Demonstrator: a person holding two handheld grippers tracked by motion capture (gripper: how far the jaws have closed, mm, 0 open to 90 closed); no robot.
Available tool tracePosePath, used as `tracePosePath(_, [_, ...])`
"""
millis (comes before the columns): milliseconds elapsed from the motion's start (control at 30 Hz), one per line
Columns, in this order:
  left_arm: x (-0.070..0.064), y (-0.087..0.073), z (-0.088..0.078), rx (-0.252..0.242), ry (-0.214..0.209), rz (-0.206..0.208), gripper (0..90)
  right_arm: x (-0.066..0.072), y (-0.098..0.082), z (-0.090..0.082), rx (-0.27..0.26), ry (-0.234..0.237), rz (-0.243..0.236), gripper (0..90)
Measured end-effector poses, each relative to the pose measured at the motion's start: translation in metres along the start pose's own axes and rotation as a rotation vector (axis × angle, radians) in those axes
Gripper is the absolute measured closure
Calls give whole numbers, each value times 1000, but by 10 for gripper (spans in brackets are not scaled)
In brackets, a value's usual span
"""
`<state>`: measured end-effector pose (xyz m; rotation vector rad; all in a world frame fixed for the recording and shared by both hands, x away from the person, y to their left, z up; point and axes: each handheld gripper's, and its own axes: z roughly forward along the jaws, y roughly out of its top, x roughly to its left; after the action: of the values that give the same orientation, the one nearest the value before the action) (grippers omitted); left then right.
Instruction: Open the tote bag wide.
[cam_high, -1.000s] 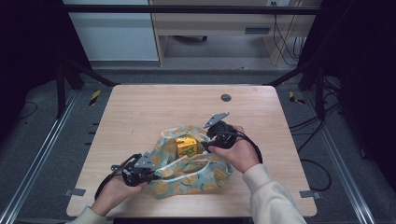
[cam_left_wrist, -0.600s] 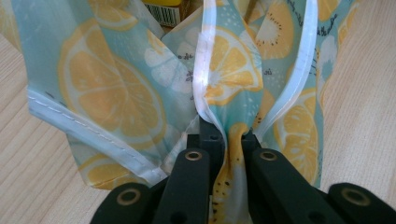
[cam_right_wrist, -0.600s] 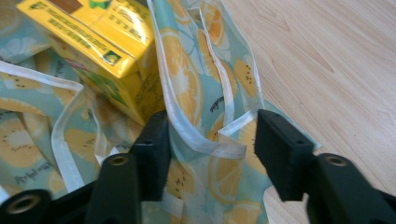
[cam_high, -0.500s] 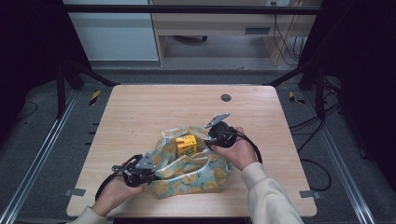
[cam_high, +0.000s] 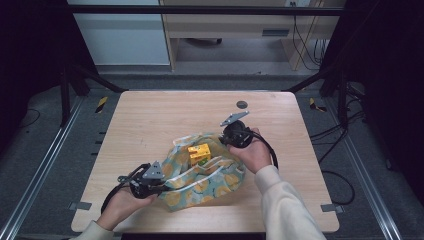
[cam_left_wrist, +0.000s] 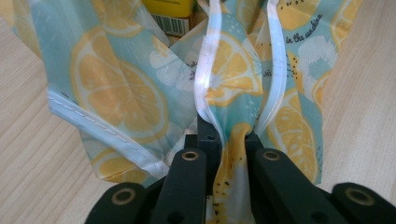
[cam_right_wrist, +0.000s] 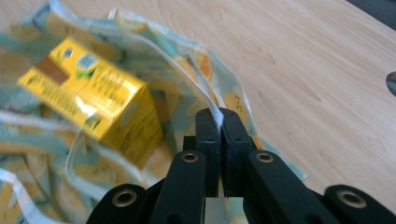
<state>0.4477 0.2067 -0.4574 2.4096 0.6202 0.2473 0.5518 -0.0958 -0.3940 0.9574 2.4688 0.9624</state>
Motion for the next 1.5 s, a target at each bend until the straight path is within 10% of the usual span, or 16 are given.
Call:
tracePosePath(333, [8, -4, 7, 21, 7, -27, 862, -21, 8, 46, 17, 49, 121, 883])
tracePosePath(700, [4, -9, 13, 47, -13, -15, 850, -26, -9, 67, 117, 16, 122, 790])
tracePosePath(1000, [4, -2, -8, -78, 85, -31, 559, -17, 4, 17, -21, -52, 94, 358])
tracePosePath(1233, [0, 12, -29, -152, 117, -12, 424, 3, -2, -29, -87, -58, 54, 304])
tracePosePath(1500, [9, 29, -51, -212, 162, -7, 367, 30, -54, -59, -98, -64, 46, 299])
